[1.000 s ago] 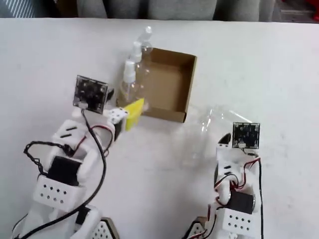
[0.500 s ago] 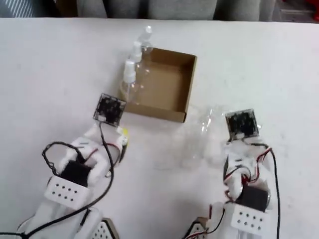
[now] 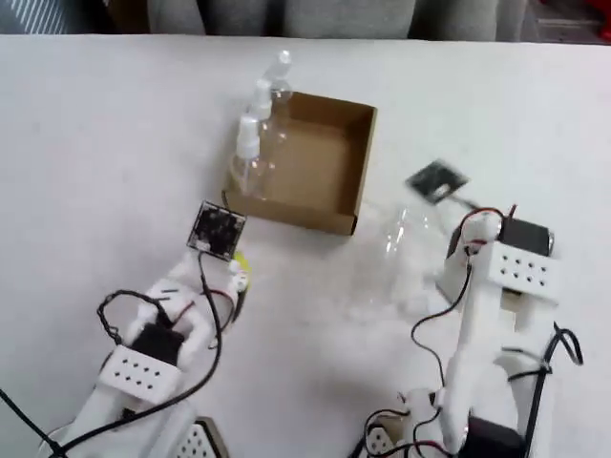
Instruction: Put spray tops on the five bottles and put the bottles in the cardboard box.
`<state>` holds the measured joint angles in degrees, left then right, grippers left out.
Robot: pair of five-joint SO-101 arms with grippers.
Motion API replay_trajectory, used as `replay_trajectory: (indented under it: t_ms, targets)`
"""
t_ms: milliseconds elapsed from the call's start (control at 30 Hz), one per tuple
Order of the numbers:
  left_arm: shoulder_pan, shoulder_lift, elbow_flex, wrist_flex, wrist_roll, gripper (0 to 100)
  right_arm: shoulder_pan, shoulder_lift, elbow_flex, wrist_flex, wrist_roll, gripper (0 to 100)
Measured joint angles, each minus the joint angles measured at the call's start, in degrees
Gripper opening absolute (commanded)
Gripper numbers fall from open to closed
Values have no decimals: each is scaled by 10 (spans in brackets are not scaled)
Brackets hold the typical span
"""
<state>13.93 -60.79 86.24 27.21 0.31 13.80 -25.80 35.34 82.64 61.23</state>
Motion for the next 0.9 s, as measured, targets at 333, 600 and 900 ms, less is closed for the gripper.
replay_trajectory:
  t_ms: [333, 600, 900]
  targets:
    - [0, 0, 6, -6, 0, 53, 44, 4, 49, -25, 243, 121]
    - [0, 0, 6, -6, 0, 53, 14, 6, 178, -131, 329, 158]
    - [0, 0, 15, -8, 0, 53, 8, 6, 249, -243, 342, 149]
